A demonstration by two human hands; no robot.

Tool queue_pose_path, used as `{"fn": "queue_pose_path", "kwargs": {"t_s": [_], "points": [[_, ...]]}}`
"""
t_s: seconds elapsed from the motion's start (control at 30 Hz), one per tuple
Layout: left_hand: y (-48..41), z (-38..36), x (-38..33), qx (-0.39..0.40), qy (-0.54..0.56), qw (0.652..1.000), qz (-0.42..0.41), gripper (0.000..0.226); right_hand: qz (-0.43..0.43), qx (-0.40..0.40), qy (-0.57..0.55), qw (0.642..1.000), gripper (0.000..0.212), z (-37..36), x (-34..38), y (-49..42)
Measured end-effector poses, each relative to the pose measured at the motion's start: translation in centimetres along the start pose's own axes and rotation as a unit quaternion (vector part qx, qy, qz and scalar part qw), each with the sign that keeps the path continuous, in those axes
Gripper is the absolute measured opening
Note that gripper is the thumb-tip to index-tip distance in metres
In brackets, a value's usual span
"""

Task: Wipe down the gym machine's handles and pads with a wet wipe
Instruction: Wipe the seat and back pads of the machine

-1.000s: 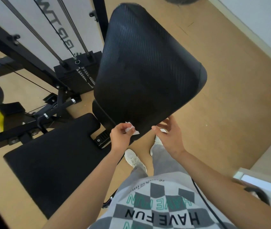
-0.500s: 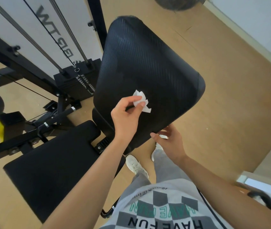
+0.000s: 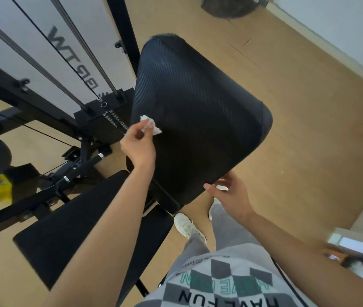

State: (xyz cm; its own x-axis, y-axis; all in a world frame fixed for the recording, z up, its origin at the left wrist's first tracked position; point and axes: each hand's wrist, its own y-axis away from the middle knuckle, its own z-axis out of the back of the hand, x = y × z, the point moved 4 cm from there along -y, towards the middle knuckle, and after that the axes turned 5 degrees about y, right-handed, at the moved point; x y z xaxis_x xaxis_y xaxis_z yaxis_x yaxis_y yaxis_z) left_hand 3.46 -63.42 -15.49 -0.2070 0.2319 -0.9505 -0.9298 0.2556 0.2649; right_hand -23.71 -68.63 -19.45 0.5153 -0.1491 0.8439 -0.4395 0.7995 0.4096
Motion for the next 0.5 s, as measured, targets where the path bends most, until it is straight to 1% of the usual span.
{"fn": "queue_pose_path", "kwargs": {"t_s": [0.07, 0.13, 0.2, 0.27, 0.33, 0.37, 0.43, 0.5], "points": [[3.5, -0.8, 0.4, 0.068, 0.01, 0.997, -0.035, 0.01, 0.0, -0.001, 0.001, 1.0, 0.049, 0.0, -0.1, 0.0], [6.8, -1.0, 1.0, 0.128, -0.014, 0.989, -0.068, 0.015, 0.002, 0.001, 0.003, 1.0, 0.05, 0.1, -0.1, 0.0], [7.6, -1.0, 1.3, 0.153, -0.034, 0.985, -0.076, 0.015, 0.002, 0.001, 0.009, 1.0, 0.052, 0.1, 0.0, -0.1], [5.9, -0.9, 0.8, 0.133, -0.024, 0.989, -0.06, 0.011, -0.001, -0.002, 0.012, 1.0, 0.052, 0.0, 0.0, -0.1], [2.6, -0.6, -0.2, 0.071, 0.016, 0.997, -0.02, 0.01, -0.006, -0.005, 0.014, 1.0, 0.051, 0.0, -0.1, -0.1], [1.0, -0.5, -0.8, 0.039, 0.017, 0.999, -0.009, 0.01, -0.007, -0.006, 0.014, 1.0, 0.05, 0.0, -0.1, -0.1], [-1.0, -0.3, -2.0, -0.006, -0.004, 1.0, -0.005, 0.009, -0.007, -0.006, 0.014, 1.0, 0.049, 0.0, -0.1, -0.1], [-1.4, -0.3, -2.2, -0.025, -0.004, 1.0, -0.007, 0.01, -0.01, -0.006, 0.01, 1.0, 0.049, -0.1, -0.1, -0.2]]}}
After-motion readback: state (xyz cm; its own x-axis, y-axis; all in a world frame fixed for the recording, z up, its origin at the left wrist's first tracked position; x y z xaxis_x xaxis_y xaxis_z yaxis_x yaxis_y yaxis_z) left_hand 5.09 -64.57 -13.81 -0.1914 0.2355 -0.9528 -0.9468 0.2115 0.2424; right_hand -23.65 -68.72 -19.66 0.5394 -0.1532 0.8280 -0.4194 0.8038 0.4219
